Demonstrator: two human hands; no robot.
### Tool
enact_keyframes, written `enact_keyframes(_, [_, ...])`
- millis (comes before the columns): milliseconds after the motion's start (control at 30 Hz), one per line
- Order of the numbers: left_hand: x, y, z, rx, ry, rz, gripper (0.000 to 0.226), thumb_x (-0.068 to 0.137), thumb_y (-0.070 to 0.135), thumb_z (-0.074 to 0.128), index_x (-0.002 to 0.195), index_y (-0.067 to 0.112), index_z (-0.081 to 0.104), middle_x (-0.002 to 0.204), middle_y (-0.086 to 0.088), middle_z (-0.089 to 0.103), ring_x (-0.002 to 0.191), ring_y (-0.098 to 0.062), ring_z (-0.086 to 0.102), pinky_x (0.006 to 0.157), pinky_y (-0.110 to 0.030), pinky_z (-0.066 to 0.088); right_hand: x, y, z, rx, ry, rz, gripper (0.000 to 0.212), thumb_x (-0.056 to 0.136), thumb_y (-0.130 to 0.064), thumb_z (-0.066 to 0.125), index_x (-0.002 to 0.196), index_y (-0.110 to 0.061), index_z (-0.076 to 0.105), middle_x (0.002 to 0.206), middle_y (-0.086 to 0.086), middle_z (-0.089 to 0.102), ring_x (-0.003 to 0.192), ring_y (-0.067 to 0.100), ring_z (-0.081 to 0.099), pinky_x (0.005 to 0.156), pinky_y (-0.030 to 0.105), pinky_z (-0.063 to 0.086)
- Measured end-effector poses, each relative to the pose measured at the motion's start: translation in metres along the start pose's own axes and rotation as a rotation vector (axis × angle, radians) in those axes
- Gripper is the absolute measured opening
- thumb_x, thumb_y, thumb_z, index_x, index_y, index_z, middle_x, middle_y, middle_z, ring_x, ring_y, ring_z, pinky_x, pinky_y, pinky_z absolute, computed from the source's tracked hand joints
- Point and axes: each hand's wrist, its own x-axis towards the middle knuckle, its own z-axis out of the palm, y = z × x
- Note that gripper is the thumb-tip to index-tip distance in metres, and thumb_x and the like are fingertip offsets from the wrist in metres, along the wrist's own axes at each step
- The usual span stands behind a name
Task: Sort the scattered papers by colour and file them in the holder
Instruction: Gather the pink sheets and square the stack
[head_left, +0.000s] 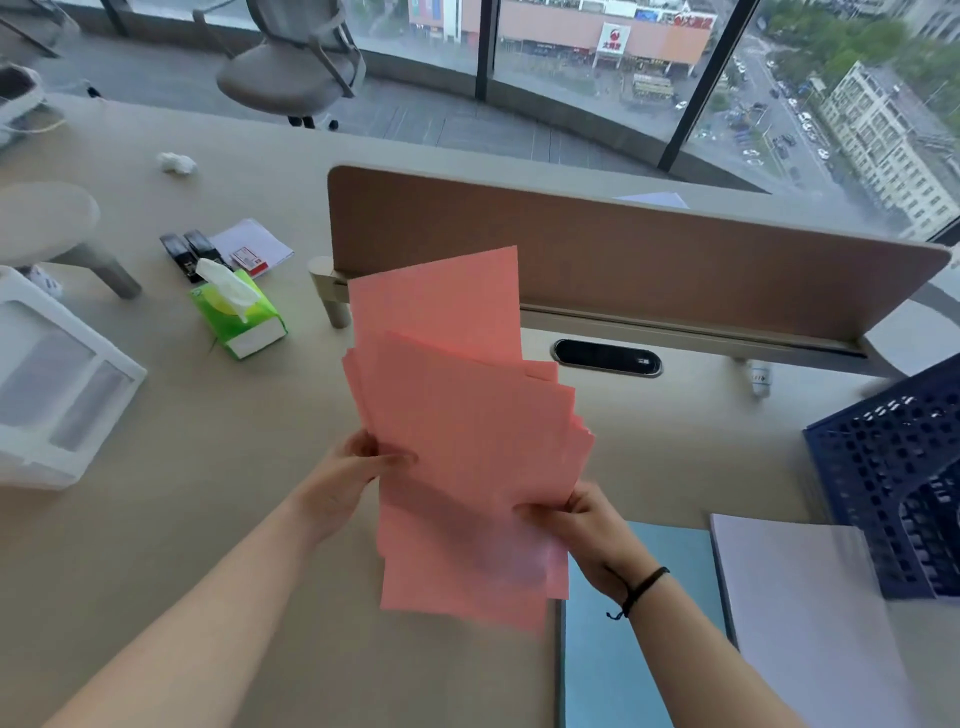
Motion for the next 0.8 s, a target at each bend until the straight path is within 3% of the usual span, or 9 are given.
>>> enact_keyframes(133, [-0.022,0.012,0.008,-0.087,0.035,0.147,0.051,0.056,0.012,0.085,0.105,0.010,0.074,0.111,-0.015,0.074,0.099,-0.024,0.070,0.085,-0.033,0.057,-0.008,-0.006,0.001,0.043,0.091,-0.075,0.019,0.090,0.008,0.062,0.097,-0.002,0.077,0.099,0.012,0.077,0.091,0.021,0.070,0.083,0.034,0.057])
enact_keyframes(233, [-0.038,0.019,0.018,-0.058,0.114,0.276,0.032,0.067,0.011,0.079,0.098,0.017,0.078,0.104,-0.009,0.076,0.095,-0.020,0.070,0.086,-0.032,0.056,-0.011,-0.015,0.006,0.071,0.106,-0.162,0.019,0.091,0.006,0.063,0.093,-0.008,0.077,0.096,0.008,0.077,0.090,0.019,0.069,0.083,0.033,0.058])
enact_keyframes(333, [-0.056,0.023,0.025,-0.034,0.174,0.354,0.030,0.063,0.024,0.080,0.094,0.023,0.080,0.097,-0.002,0.077,0.087,-0.013,0.070,0.079,-0.024,0.056,-0.017,-0.019,0.006,0.069,0.126,-0.210,0.022,0.091,0.004,0.064,0.088,-0.013,0.078,0.094,0.007,0.077,0.088,0.018,0.068,0.085,0.036,0.057])
enact_keyframes(467, [-0.075,0.020,0.039,0.047,0.214,0.386,0.022,0.070,0.005,0.083,0.074,0.026,0.081,0.076,0.010,0.076,0.070,0.003,0.067,0.063,-0.010,0.051,-0.026,-0.006,0.000,0.005,0.123,-0.242,0.026,0.086,0.001,0.072,0.107,-0.014,0.072,0.109,0.010,0.076,0.100,0.022,0.070,0.094,0.043,0.056])
enact_keyframes(600, [-0.077,0.018,0.046,0.132,0.171,0.441,0.032,0.061,0.001,0.083,0.086,0.021,0.079,0.085,0.004,0.078,0.077,-0.002,0.069,0.070,-0.016,0.054,-0.033,-0.005,0.000,-0.148,0.168,-0.311,0.031,0.070,-0.022,0.083,0.100,-0.017,0.076,0.111,0.005,0.072,0.102,0.026,0.069,0.089,0.044,0.059])
enact_keyframes(700, [-0.076,0.020,0.051,0.191,0.193,0.446,0.030,0.071,-0.004,0.082,0.085,0.023,0.078,0.086,0.008,0.078,0.078,-0.001,0.069,0.073,-0.018,0.054,-0.033,-0.009,0.009,-0.087,0.216,-0.303,0.031,0.077,-0.004,0.080,0.104,-0.014,0.070,0.101,0.002,0.076,0.094,0.017,0.072,0.084,0.036,0.059])
enact_keyframes(800, [-0.075,0.021,0.054,0.183,0.266,0.490,0.036,0.078,-0.007,0.075,0.079,0.029,0.079,0.080,0.015,0.076,0.075,0.004,0.067,0.072,-0.016,0.053,-0.030,-0.016,0.021,-0.148,0.282,-0.359,0.029,0.086,0.008,0.065,0.094,-0.019,0.071,0.088,-0.010,0.075,0.081,0.005,0.067,0.078,0.026,0.054])
